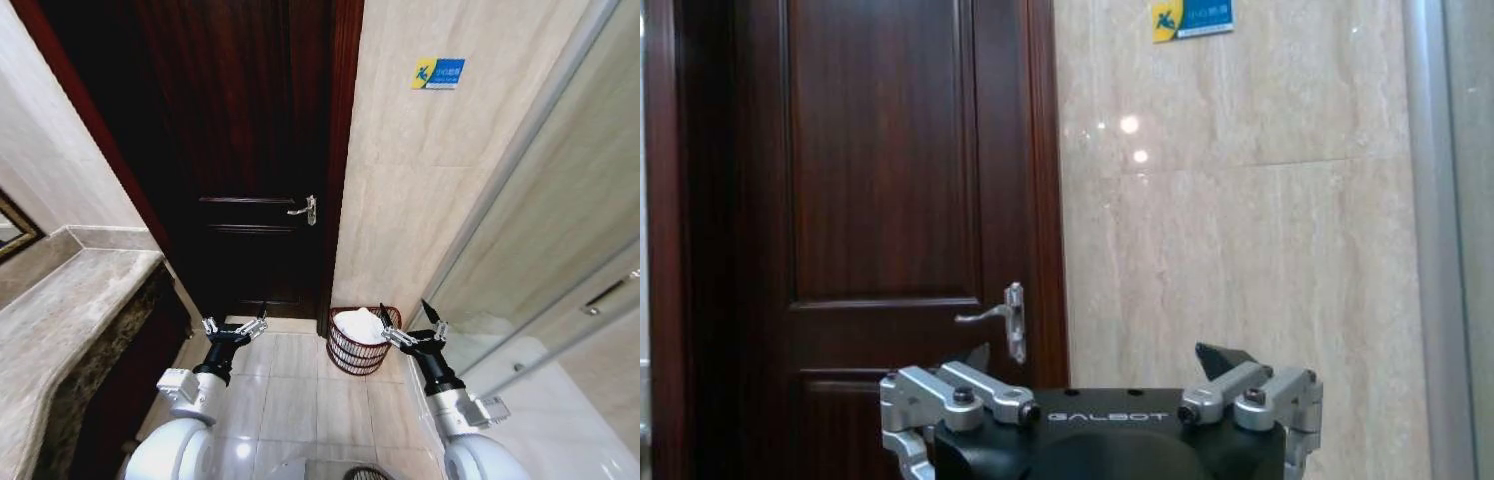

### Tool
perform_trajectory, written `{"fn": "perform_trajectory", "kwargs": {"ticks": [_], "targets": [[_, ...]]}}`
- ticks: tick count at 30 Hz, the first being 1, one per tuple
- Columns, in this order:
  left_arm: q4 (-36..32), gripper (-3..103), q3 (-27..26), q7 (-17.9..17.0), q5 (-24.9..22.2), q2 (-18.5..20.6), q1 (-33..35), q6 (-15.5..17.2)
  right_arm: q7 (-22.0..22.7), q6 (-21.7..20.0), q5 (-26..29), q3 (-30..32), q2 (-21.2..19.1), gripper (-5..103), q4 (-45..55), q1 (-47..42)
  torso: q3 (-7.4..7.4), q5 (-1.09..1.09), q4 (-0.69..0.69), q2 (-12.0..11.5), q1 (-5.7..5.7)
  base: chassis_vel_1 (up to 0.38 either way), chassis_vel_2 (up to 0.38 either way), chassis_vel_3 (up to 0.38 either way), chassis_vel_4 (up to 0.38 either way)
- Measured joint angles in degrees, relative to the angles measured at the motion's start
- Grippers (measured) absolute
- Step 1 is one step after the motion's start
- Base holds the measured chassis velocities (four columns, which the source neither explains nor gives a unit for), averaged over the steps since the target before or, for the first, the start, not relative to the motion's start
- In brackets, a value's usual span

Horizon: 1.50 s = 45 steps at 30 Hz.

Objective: Discard the used towel into the hamper.

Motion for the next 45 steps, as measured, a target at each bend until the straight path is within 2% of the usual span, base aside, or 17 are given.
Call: {"fn": "perform_trajectory", "kwargs": {"ticks": [45], "targets": [[0.0, 100, 0.0, 0.0, 0.0, 0.0, 0.0, 0.0, 0.0, 0.0, 0.0, 0.0, 0.0, 100, 0.0, 0.0, -0.01, -0.01, 0.0, 0.0, -0.02, 0.159, -0.155, -0.153, 0.153]]}}
